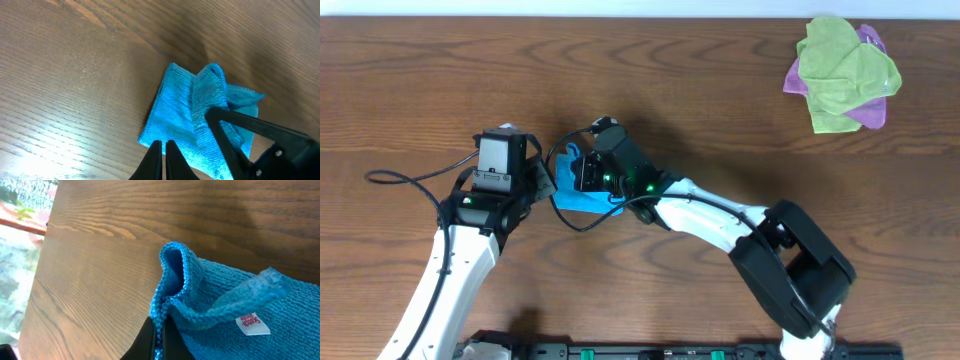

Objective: Fold the cloth

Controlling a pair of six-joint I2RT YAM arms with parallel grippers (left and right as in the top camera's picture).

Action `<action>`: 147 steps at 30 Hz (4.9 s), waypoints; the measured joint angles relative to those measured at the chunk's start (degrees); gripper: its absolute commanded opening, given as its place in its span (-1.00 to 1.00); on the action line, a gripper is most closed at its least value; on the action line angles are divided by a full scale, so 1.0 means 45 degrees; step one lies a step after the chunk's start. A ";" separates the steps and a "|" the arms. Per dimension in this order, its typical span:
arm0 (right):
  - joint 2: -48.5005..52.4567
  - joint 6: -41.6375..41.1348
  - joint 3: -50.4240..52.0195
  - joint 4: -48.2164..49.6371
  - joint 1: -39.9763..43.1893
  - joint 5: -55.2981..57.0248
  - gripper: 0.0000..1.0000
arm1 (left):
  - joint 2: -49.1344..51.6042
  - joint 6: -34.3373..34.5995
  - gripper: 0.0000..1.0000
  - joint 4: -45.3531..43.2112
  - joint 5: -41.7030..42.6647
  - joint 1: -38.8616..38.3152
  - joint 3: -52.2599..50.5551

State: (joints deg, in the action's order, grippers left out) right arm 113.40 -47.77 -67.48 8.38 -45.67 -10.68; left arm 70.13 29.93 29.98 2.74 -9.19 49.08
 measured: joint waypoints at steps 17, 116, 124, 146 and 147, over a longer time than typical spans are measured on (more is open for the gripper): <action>0.0131 0.0670 -0.0010 0.0491 -0.0287 -0.0301 -0.88 | -0.0607 0.0005 -0.88 0.0015 -0.0141 0.0010 0.0000; -2.1974 0.4371 0.7213 -1.3911 0.4716 0.7732 0.99 | -0.3774 0.4983 0.90 -0.1462 0.2521 0.0019 -0.3730; -2.1974 0.4371 0.7237 -1.3916 0.4721 0.7757 0.99 | -0.4036 0.6693 0.91 -0.5926 0.2720 0.0019 -0.6698; -2.1974 0.4371 0.7237 -1.3911 0.4721 0.7762 0.98 | -0.0029 0.8374 0.91 -1.0428 0.1734 0.0019 -0.7519; -2.1974 0.4371 0.7237 -1.3906 0.4721 0.7762 0.98 | 0.0160 0.8398 0.91 -1.0525 0.1734 0.0019 -0.7524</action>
State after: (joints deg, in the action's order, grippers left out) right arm 14.52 -28.10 -34.92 -54.19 -24.43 24.25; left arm 70.85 67.72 -17.39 10.55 -9.10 15.22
